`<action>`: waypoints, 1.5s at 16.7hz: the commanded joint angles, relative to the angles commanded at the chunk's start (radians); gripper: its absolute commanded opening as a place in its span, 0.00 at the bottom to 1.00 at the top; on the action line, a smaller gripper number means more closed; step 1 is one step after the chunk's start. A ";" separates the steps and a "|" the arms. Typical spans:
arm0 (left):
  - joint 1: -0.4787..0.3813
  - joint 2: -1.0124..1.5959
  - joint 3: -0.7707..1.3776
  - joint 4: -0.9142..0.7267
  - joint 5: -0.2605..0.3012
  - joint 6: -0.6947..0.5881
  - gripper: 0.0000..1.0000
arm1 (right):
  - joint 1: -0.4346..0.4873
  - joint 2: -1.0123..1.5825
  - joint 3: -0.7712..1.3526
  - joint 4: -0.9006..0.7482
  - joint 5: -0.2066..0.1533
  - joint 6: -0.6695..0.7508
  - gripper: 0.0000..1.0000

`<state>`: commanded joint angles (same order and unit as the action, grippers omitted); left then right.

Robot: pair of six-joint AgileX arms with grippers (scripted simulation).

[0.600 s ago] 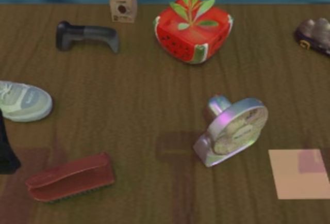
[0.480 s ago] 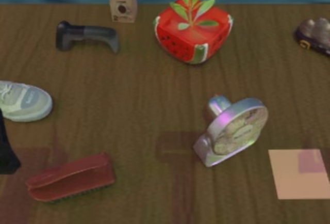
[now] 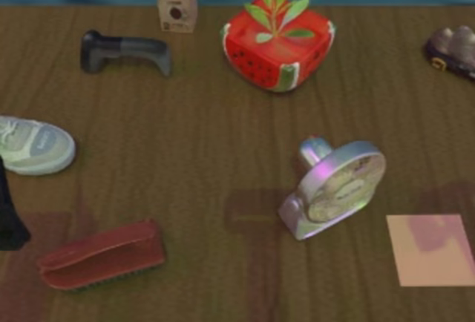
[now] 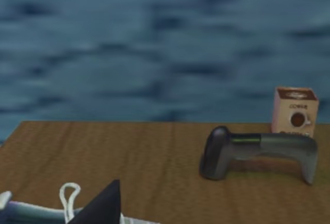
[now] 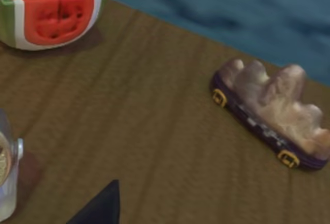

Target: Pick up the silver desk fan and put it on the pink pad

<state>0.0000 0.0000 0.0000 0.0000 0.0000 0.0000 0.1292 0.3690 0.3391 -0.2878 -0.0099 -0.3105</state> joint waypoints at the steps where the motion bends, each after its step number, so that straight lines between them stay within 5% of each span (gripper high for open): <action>1: 0.000 0.000 0.000 0.000 0.000 0.000 1.00 | 0.026 0.086 0.075 -0.063 0.000 -0.067 1.00; 15: 0.000 0.000 0.000 0.000 0.000 0.000 1.00 | 0.388 1.411 1.239 -0.967 0.018 -1.033 1.00; 20: 0.000 0.000 0.000 0.000 0.000 0.000 1.00 | 0.446 1.607 1.453 -1.093 0.013 -1.186 1.00; 25: 0.000 0.000 0.000 0.000 0.000 0.000 1.00 | 0.450 1.619 1.466 -1.100 0.012 -1.196 1.00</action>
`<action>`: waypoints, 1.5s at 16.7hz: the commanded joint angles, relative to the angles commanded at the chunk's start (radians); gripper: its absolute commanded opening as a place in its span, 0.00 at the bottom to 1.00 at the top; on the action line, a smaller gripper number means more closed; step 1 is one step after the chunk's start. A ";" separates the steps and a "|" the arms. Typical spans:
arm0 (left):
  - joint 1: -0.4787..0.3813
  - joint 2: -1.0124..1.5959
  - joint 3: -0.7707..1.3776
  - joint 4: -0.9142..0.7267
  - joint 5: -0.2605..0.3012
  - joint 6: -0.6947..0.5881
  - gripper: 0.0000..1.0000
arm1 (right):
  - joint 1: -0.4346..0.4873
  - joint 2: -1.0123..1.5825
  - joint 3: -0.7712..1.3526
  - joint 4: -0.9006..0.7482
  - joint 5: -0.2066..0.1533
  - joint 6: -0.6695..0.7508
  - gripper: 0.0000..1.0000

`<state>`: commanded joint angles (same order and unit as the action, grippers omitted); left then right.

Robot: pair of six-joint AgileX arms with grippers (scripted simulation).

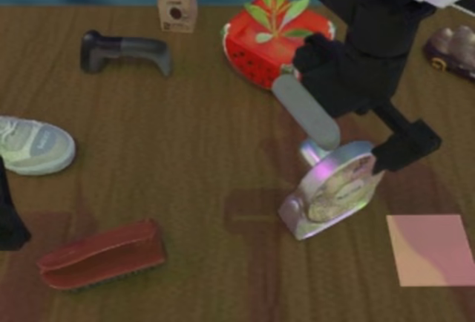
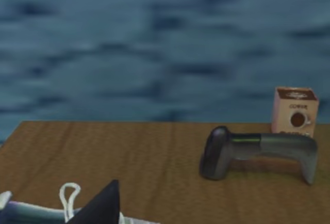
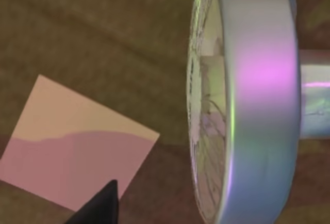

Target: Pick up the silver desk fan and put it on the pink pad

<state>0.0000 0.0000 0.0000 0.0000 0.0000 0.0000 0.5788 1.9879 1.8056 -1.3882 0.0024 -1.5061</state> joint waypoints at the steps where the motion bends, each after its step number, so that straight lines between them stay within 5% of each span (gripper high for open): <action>1: 0.000 0.000 0.000 0.000 0.000 0.000 1.00 | -0.005 -0.003 -0.003 0.003 0.000 0.001 1.00; 14: 0.000 0.000 0.000 0.000 0.000 0.000 1.00 | 0.002 0.008 -0.186 0.194 0.000 0.002 1.00; 25: 0.000 0.000 0.000 0.000 0.000 0.000 1.00 | 0.002 0.008 -0.186 0.194 0.000 0.002 0.17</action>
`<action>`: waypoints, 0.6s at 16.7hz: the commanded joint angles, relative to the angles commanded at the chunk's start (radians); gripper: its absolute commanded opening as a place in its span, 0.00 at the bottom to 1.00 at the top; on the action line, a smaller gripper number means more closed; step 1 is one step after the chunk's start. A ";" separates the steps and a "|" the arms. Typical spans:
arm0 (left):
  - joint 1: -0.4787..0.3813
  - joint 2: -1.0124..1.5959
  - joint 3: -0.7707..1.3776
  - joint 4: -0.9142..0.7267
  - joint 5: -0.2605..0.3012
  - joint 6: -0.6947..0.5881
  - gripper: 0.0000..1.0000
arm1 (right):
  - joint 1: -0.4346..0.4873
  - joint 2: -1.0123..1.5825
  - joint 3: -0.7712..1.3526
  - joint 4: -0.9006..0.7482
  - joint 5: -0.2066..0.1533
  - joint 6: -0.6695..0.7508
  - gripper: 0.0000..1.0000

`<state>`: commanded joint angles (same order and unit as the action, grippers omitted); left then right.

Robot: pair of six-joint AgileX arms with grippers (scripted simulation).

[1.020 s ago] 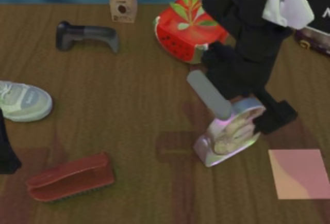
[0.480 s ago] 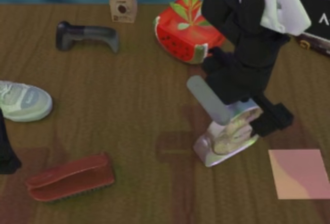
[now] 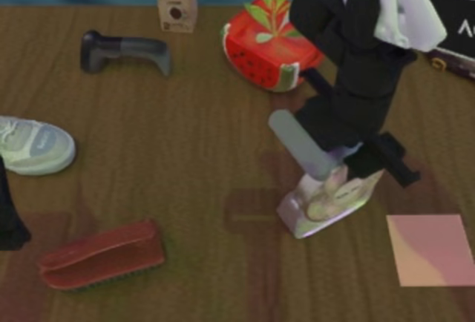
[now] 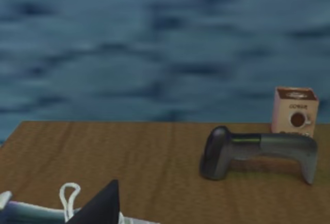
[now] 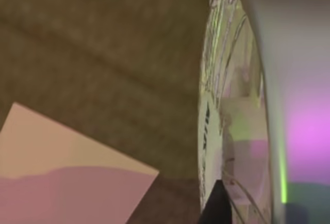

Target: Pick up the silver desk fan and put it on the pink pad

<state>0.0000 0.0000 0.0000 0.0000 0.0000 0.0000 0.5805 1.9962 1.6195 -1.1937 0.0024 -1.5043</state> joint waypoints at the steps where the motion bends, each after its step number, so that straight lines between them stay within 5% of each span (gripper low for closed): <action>1: 0.000 0.000 0.000 0.000 0.000 0.000 1.00 | 0.000 0.000 0.000 0.000 0.000 0.000 0.10; 3: 0.000 0.000 0.000 0.000 0.000 0.000 1.00 | 0.000 0.000 0.000 0.000 0.000 0.000 0.00; 10: 0.000 0.000 0.000 0.000 0.000 0.000 1.00 | 0.000 0.000 0.000 0.000 0.000 0.000 0.00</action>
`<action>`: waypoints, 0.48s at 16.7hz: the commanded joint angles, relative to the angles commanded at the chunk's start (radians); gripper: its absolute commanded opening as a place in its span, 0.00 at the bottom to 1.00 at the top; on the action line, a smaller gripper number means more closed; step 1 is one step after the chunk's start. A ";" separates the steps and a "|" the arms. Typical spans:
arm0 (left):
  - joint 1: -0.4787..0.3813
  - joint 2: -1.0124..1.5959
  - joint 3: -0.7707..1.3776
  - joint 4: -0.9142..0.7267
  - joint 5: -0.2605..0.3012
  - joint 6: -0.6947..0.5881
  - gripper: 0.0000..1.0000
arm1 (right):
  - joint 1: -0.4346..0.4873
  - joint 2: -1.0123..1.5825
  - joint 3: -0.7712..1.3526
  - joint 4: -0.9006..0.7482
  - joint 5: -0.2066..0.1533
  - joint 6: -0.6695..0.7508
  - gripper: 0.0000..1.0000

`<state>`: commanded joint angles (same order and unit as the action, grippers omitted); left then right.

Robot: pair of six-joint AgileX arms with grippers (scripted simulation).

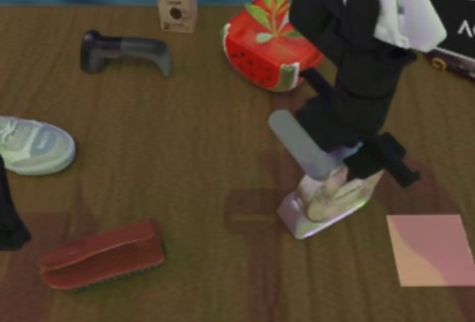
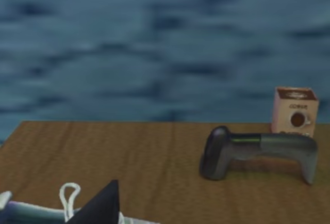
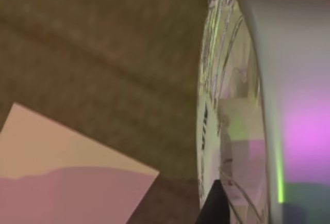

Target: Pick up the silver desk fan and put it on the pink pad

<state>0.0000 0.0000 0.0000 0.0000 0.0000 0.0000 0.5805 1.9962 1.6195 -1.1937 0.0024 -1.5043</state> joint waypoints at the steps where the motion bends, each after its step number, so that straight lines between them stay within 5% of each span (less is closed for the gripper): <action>1: 0.000 0.000 0.000 0.000 0.000 0.000 1.00 | -0.002 -0.001 0.000 0.000 0.000 0.001 0.00; 8: 0.000 0.000 0.000 0.000 0.000 0.000 1.00 | 0.005 -0.005 0.143 -0.150 0.000 -0.001 0.00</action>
<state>0.0000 0.0000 0.0000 0.0000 0.0000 0.0000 0.5851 1.9914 1.7623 -1.3441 0.0022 -1.5055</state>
